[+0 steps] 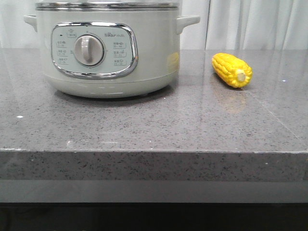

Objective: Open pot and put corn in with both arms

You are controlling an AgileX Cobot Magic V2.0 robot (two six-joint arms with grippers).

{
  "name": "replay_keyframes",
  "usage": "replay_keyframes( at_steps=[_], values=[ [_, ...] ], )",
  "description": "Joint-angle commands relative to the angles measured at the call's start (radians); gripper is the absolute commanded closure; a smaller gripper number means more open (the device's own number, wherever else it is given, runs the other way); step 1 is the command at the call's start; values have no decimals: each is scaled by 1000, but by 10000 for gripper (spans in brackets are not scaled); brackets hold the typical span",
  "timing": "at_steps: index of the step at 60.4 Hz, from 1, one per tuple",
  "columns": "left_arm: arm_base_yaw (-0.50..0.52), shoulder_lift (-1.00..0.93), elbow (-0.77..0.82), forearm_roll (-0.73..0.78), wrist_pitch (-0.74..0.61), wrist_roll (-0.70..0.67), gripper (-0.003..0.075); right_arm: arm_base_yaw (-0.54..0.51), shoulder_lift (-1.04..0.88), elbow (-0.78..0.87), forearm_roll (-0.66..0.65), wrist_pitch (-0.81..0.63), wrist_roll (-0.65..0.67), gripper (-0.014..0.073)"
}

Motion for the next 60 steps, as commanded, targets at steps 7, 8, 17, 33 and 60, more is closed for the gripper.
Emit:
replay_keyframes(
  at_steps=[7, 8, 17, 33, 60],
  values=[
    [-8, 50, -98, -44, -79, -1, 158, -2, 27, -30, -12, -71, -7, 13],
    [-8, 55, -98, -44, -81, -1, 158, -2, 28, -30, -12, -71, -7, 13],
    [-8, 89, -99, -44, -83, -1, 158, -2, 40, -30, -12, -70, -7, 13],
    [-8, 101, -99, -40, -85, -1, 246, -2, 42, -30, -12, -69, -7, 13],
    [-8, 99, -119, -40, -80, -1, 447, -2, 42, -30, -12, -69, -7, 13]
  ],
)
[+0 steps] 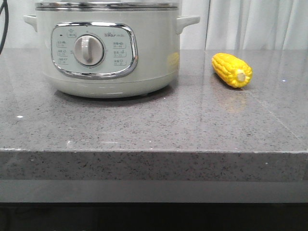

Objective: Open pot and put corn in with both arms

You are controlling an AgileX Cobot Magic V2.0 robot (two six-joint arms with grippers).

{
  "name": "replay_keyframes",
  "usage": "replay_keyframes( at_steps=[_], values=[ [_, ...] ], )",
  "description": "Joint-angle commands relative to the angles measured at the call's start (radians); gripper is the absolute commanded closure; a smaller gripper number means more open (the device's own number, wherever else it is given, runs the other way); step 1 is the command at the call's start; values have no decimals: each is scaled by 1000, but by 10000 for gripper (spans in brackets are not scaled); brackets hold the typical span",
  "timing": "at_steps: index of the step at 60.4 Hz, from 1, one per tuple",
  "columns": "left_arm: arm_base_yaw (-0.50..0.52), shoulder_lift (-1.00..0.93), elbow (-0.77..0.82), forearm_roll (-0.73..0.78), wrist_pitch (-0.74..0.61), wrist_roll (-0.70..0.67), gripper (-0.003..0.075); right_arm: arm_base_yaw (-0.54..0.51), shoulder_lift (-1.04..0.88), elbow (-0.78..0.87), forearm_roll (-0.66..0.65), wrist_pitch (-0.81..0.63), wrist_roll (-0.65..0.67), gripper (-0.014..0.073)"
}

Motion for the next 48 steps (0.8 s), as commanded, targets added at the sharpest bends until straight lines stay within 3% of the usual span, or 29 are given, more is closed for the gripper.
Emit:
replay_keyframes(
  at_steps=[1, 14, 26, 37, 48],
  values=[
    [-6, -49, -57, -8, -74, -1, 447, -2, 12, -30, -12, -69, -7, 13],
    [-6, -59, -174, -8, -54, -1, 447, -2, 12, -30, -12, -69, -7, 13],
    [18, -116, -251, 30, 66, 0, 447, -2, 12, -30, -12, -69, -7, 13],
    [95, -223, -241, 34, 206, 0, 447, -2, 12, -30, -12, -69, -7, 13],
    [179, -367, -112, 34, 224, 0, 447, -2, 12, -30, -12, -60, -7, 13]
  ],
)
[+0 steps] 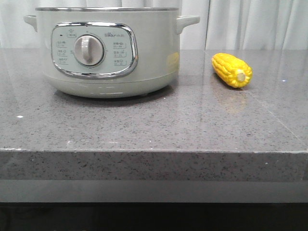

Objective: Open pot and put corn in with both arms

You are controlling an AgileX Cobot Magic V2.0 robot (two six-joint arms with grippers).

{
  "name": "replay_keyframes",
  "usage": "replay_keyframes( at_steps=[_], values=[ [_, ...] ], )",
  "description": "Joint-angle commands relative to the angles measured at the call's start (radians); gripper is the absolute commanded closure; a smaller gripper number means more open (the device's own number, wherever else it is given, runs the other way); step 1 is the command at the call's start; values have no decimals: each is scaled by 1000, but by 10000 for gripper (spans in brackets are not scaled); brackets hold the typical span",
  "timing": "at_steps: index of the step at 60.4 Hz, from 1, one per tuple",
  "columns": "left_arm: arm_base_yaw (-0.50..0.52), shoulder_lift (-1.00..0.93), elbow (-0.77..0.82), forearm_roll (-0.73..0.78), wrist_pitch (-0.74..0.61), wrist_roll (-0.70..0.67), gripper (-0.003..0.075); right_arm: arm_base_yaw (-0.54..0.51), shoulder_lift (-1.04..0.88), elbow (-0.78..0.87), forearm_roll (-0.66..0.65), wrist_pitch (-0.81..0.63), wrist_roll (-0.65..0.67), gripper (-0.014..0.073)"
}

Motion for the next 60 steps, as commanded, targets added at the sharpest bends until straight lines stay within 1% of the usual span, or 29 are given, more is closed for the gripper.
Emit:
replay_keyframes(
  at_steps=[1, 13, 21, 33, 37, 43, 49, 54, 60],
  values=[
    [34, -121, 32, -8, -113, 0, 447, -2, 12, -30, -12, -59, -7, 13],
    [117, -273, 217, -8, -117, 0, 447, -2, 12, -30, -12, -47, -7, 13],
    [155, -378, 348, -5, -133, 0, 447, -2, 12, -30, -12, -36, -7, 13],
    [166, -515, 490, 2, -140, 0, 447, 2, 21, -34, -4, -27, -10, 13],
    [166, -547, 519, 2, -140, 0, 447, 20, 39, -47, 0, -15, -21, 13],
    [166, -588, 545, 2, -140, 0, 447, 94, 97, -95, 7, 16, -55, 13],
    [166, -597, 548, 2, -140, 0, 447, 163, 172, -148, 6, 25, -56, 13],
    [166, -597, 548, 2, -138, 0, 447, 198, 243, -202, 6, 26, -56, 13],
    [166, -595, 548, 2, -137, 0, 447, 214, 348, -275, 12, 41, -55, 13]
  ],
)
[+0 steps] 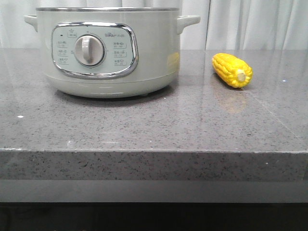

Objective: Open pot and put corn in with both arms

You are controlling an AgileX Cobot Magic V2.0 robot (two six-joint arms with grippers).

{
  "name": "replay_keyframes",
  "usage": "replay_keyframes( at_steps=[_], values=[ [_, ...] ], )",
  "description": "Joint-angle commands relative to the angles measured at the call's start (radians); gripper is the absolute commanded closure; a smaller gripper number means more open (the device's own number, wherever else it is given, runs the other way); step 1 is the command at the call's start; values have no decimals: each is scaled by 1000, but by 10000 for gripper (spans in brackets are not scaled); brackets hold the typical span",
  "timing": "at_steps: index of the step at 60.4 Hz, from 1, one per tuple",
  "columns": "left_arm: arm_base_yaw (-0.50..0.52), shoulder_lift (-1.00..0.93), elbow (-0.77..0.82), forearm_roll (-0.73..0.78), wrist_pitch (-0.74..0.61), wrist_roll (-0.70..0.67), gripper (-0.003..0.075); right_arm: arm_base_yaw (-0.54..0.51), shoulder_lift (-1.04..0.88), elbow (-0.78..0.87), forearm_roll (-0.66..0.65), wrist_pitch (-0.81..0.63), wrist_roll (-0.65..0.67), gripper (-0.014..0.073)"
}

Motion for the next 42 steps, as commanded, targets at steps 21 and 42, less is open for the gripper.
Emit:
replay_keyframes(
  at_steps=[21, 42],
  values=[
    [2, -13, -40, -7, -150, 0, 447, 11, 454, -407, 46, 109, -9, 13],
    [2, -13, -40, -7, -150, 0, 447, 10, 773, -663, 46, 210, 3, 13]
  ],
)
